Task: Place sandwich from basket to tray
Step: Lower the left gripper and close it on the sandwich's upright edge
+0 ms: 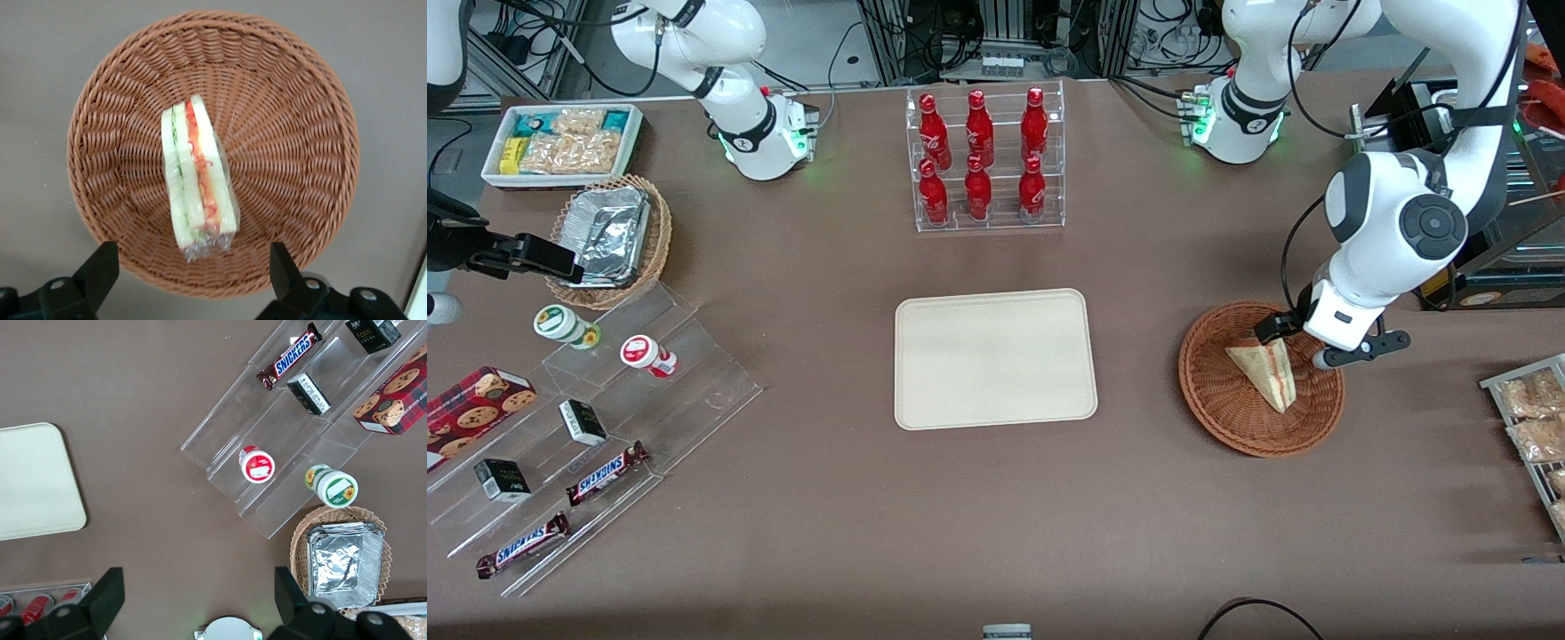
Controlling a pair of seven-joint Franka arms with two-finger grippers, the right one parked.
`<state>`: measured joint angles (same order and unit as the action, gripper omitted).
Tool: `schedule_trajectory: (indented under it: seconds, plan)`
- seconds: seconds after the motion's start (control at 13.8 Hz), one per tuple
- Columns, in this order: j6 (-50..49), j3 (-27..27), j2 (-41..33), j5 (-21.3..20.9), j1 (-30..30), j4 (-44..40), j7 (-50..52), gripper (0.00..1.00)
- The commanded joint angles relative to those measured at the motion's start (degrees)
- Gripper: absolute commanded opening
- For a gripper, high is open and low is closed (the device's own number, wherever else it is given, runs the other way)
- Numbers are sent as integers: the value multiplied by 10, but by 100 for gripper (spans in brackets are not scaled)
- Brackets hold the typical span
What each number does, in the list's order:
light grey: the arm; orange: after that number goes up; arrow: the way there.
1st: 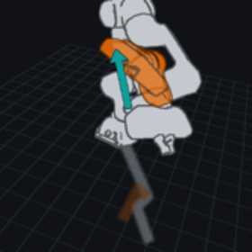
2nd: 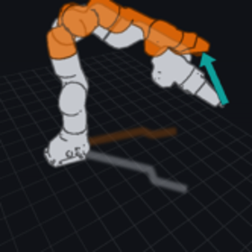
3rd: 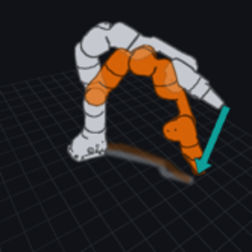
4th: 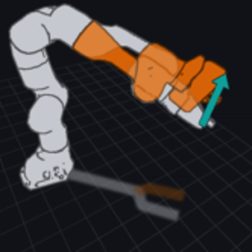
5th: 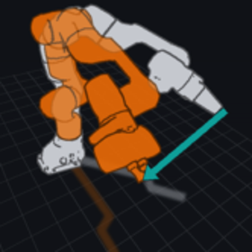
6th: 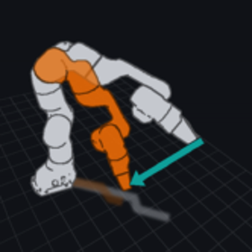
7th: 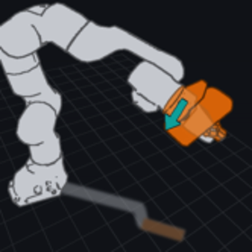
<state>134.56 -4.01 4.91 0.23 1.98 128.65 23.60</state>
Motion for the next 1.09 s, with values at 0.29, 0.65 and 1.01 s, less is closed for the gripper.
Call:
schedule_trajectory:
  seconds: [0.29,0.65,1.01]
  plan:
    - [72,0,28,0,6,26,134,100]
    - [90,0,58,-8,7,24,131,100]
    - [114,0,83,-8,6,22,132,100]
